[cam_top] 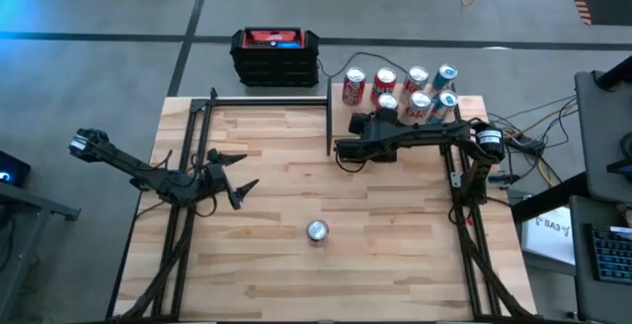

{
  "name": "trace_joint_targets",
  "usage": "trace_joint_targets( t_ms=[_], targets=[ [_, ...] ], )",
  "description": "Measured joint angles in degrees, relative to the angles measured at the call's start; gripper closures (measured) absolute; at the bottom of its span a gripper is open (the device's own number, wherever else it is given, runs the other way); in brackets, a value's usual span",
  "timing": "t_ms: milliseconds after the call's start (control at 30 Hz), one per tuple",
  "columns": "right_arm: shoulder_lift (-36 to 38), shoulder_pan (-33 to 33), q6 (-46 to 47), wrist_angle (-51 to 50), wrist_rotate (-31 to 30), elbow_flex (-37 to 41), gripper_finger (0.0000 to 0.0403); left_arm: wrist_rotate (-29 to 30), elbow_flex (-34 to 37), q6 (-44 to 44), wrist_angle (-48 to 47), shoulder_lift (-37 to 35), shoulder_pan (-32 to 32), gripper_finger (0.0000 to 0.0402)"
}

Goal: Place canned beverage on shelf
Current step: Put the red soda can on the shelf aligned with the other red soda can

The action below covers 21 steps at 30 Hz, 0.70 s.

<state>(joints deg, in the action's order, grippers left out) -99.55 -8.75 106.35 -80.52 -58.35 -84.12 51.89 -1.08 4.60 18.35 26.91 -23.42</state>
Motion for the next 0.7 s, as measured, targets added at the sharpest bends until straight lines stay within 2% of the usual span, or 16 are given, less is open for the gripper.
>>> trace_joint_targets(
  t_ms=[400, 700],
  targets=[
    [0.00, 0.24, -0.54, 0.05, 3.99, -0.51, 0.0034, 0.00, 0.00, 0.00, 0.00, 0.01, 0.00, 0.0002],
    [0.00, 0.24, -1.80, 1.00, 2.79, -2.01, 0.0034, 0.01, 0.00, 0.02, 0.00, 0.01, 0.00, 0.0002]
  ],
)
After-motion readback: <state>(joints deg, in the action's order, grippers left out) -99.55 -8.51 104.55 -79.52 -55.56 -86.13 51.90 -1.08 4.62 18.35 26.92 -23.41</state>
